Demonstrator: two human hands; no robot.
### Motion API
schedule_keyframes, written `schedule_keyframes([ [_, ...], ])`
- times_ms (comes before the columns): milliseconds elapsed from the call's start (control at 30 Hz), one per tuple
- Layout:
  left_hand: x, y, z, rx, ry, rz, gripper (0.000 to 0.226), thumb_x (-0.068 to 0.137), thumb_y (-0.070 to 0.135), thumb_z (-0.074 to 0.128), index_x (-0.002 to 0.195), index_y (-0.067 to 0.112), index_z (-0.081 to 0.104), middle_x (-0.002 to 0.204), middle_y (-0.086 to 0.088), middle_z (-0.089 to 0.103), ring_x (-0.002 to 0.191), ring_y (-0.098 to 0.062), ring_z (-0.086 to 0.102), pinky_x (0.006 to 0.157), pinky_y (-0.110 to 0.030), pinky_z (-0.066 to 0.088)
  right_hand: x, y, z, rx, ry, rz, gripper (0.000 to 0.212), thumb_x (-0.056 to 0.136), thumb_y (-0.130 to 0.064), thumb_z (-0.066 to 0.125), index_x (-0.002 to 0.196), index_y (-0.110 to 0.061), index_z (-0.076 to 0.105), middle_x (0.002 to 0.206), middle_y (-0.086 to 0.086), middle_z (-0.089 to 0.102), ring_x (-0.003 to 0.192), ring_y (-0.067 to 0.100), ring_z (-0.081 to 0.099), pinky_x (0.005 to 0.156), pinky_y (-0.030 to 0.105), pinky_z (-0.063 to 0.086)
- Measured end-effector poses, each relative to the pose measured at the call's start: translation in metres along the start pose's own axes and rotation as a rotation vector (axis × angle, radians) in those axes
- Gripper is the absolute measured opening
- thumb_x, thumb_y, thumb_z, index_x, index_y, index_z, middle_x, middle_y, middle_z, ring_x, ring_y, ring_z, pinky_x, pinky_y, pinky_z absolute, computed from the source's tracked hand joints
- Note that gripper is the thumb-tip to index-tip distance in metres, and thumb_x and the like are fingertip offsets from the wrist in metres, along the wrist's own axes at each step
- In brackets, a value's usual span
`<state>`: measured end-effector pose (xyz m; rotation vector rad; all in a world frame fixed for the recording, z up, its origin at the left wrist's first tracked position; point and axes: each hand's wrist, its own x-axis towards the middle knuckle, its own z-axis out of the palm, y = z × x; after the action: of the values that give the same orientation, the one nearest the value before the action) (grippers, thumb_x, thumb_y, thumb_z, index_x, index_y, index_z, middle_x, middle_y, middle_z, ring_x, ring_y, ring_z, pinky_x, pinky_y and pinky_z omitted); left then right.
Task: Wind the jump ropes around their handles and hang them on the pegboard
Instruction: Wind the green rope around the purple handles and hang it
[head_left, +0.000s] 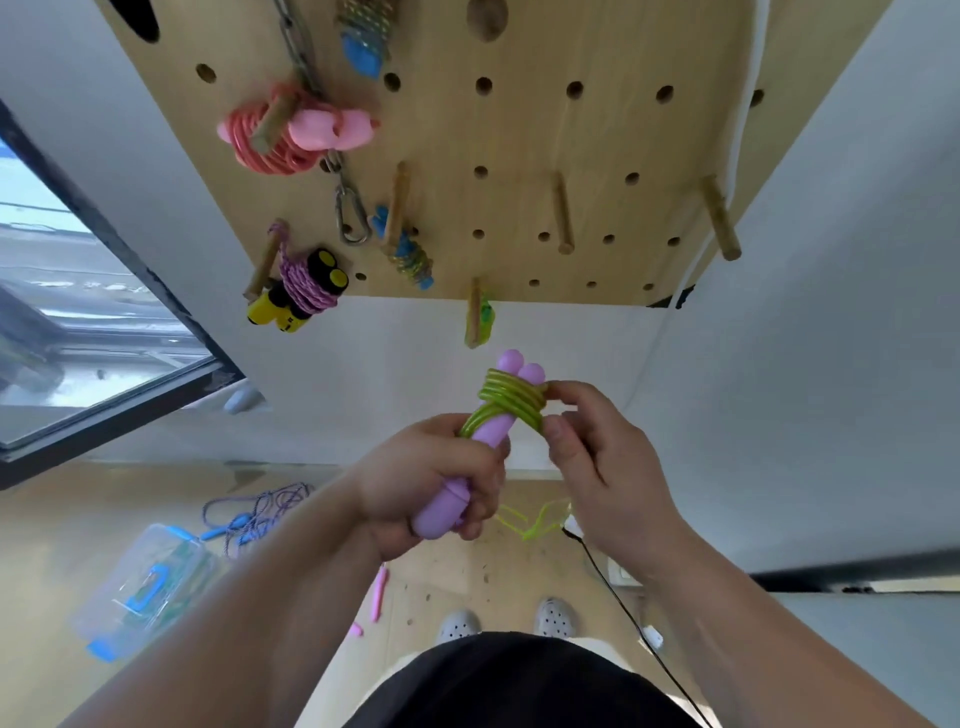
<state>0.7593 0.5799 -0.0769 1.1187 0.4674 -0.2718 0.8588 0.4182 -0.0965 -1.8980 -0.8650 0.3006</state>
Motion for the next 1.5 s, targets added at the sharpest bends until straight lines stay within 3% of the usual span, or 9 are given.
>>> schedule_keyframes([
  [233, -0.011, -0.015, -0.006, -0.363, -0.534, -0.160, 0.021, 0.065, 0.006, 0.061, 0.078, 0.019, 0.050, 0.059, 0.003, 0.045, 0.053, -0.014, 0.044, 0.054, -0.024, 0.039, 0.003, -0.021, 0.002, 0.484, -0.220, 0.084, 0.059, 0.089, -0.037, 0.068, 0.141, -0.028, 0.043, 0.058, -0.011, 0.055, 0.059, 0.001, 0.052, 0.063, 0.014, 0.043],
  [367, -0.009, -0.024, -0.011, -0.467, -0.636, -0.155, 0.021, 0.069, 0.013, 0.065, 0.083, 0.016, 0.050, 0.062, 0.001, 0.053, 0.057, -0.016, 0.054, 0.058, -0.025, 0.046, 0.018, -0.034, 0.000, 0.384, -0.299, 0.083, 0.028, 0.088, -0.028, 0.065, 0.114, -0.016, 0.063, 0.089, -0.004, 0.063, 0.076, 0.003, 0.057, 0.069, 0.015, 0.045],
  [500, -0.007, -0.021, -0.024, -0.307, -0.590, -0.090, 0.038, 0.076, 0.021, 0.062, 0.107, -0.001, 0.063, 0.088, -0.024, 0.069, 0.083, -0.039, 0.069, 0.076, -0.043, 0.057, 0.023, -0.039, 0.005, 0.287, -0.271, 0.083, 0.021, 0.092, -0.033, 0.063, 0.099, -0.013, 0.061, 0.076, -0.016, 0.057, 0.062, 0.000, 0.050, 0.062, 0.013, 0.039],
  [633, -0.005, -0.011, -0.029, -0.032, -0.114, 0.015, 0.047, 0.068, 0.030, 0.071, 0.106, 0.002, 0.071, 0.105, -0.028, 0.071, 0.095, -0.041, 0.068, 0.082, -0.049, 0.056, 0.022, -0.035, 0.011, 0.263, -0.134, 0.197, 0.030, 0.092, -0.041, 0.063, 0.098, -0.012, 0.062, 0.068, -0.014, 0.059, 0.059, 0.001, 0.051, 0.059, 0.020, 0.042],
  [767, -0.012, -0.012, -0.022, 0.541, 0.451, 0.318, 0.061, 0.054, 0.054, 0.084, 0.108, 0.035, 0.065, 0.103, 0.012, 0.071, 0.094, -0.013, 0.066, 0.078, -0.030, 0.053, 0.026, -0.030, 0.012, 0.083, 0.000, 0.257, 0.028, 0.092, -0.047, 0.063, 0.093, -0.019, 0.063, 0.081, -0.002, 0.065, 0.069, 0.002, 0.054, 0.064, 0.020, 0.042],
  [867, -0.011, -0.027, -0.006, 1.063, 0.640, 0.557, 0.080, 0.062, 0.055, 0.085, 0.129, 0.034, 0.047, 0.116, 0.021, 0.052, 0.103, -0.003, 0.051, 0.085, -0.020, 0.040, 0.030, -0.031, 0.020, 0.047, 0.051, 0.307, 0.028, 0.093, -0.048, 0.063, 0.094, -0.019, 0.063, 0.079, -0.008, 0.063, 0.068, -0.002, 0.054, 0.060, 0.013, 0.040],
  [1033, 0.002, -0.031, -0.014, 1.153, 0.802, 0.810, 0.049, 0.070, 0.015, 0.084, 0.111, 0.011, 0.059, 0.093, 0.001, 0.065, 0.079, -0.022, 0.061, 0.072, -0.019, 0.037, 0.036, -0.034, 0.028, 0.137, 0.066, 0.319, 0.025, 0.094, -0.047, 0.063, 0.099, -0.023, 0.064, 0.066, -0.020, 0.059, 0.061, 0.000, 0.053, 0.061, 0.021, 0.039],
  [1233, -0.008, -0.010, -0.018, 0.576, 0.698, 0.471, 0.034, 0.073, 0.012, 0.084, 0.100, 0.023, 0.068, 0.086, 0.015, 0.070, 0.074, 0.002, 0.062, 0.060, -0.010, 0.045, 0.040, -0.033, 0.013, 0.332, -0.134, 0.244, 0.023, 0.097, -0.034, 0.061, 0.119, -0.042, 0.065, 0.070, -0.001, 0.054, 0.059, 0.016, 0.040, 0.061, 0.034, 0.036],
  [1500, -0.012, -0.001, -0.020, -0.162, 0.285, 0.239, 0.037, 0.056, 0.012, 0.079, 0.091, 0.004, 0.072, 0.081, -0.020, 0.068, 0.064, -0.027, 0.057, 0.053, -0.030, 0.042, 0.045, -0.034, 0.003, 0.326, -0.207, 0.184, 0.032, 0.093, -0.034, 0.061, 0.125, -0.031, 0.064, 0.065, -0.001, 0.048, 0.061, 0.013, 0.041, 0.058, 0.017, 0.036],
])
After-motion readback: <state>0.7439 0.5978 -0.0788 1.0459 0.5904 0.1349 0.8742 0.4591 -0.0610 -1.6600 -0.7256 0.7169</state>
